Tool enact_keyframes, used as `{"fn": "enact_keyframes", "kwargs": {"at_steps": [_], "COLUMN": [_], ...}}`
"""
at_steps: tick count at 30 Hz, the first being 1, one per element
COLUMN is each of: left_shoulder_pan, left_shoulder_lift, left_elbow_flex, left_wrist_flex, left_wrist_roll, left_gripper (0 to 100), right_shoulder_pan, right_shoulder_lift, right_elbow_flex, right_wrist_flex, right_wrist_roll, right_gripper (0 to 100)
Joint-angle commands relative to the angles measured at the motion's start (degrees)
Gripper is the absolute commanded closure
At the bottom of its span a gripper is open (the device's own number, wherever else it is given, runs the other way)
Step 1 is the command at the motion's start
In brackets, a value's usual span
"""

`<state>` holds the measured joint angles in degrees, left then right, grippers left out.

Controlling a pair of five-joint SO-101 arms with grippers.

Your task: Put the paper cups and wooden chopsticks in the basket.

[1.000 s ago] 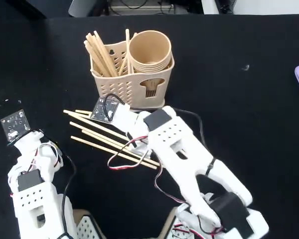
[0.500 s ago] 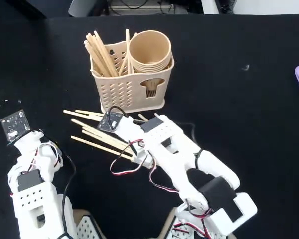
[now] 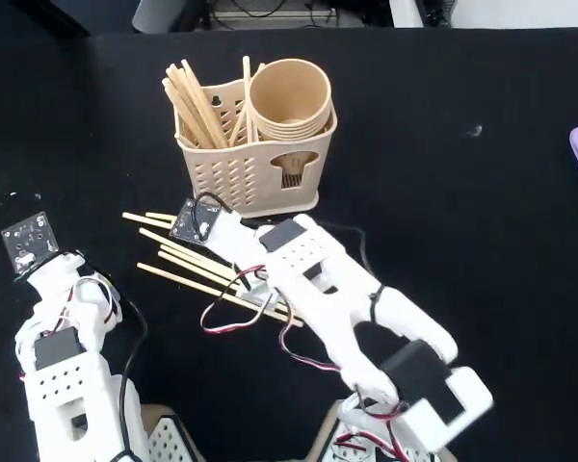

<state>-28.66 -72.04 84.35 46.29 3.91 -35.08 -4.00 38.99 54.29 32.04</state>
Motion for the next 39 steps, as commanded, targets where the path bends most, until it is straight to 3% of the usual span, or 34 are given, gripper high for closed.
{"fn": "enact_keyframes", "kwargs": {"at_steps": [1,7,11,15,22,31,35,39], "left_shoulder_pan": [0.22,0.22,0.22,0.22,0.22,0.22,0.22,0.22], "left_shoulder_lift": [-0.53,-0.53,-0.53,-0.53,-0.53,-0.53,-0.53,-0.53], "left_elbow_flex": [-0.48,-0.48,-0.48,-0.48,-0.48,-0.48,-0.48,-0.48], "left_wrist_flex": [-0.53,-0.53,-0.53,-0.53,-0.44,-0.44,-0.62,-0.53], "left_wrist_roll": [-0.62,-0.62,-0.70,-0.70,-0.70,-0.70,-0.70,-0.70], "left_gripper": [85,85,85,85,85,85,85,85], "right_shoulder_pan": [-0.97,-0.70,-0.88,-0.79,-0.88,-1.05,-2.02,-2.02], "right_shoulder_lift": [5.58,11.82,12.00,10.51,-6.99,-26.33,-34.68,-36.53], "right_elbow_flex": [-4.09,-8.75,-8.92,-9.19,-10.59,-12.97,-21.05,-24.84], "right_wrist_flex": [-2.29,-2.20,-2.29,-0.35,9.93,13.89,8.97,-5.19], "right_wrist_roll": [-2.29,-2.90,-2.73,-2.73,-2.81,-3.69,-10.64,-16.62], "right_gripper": [79.1,80.5,98.8,98.7,98.8,98.8,98.8,98.7]}}
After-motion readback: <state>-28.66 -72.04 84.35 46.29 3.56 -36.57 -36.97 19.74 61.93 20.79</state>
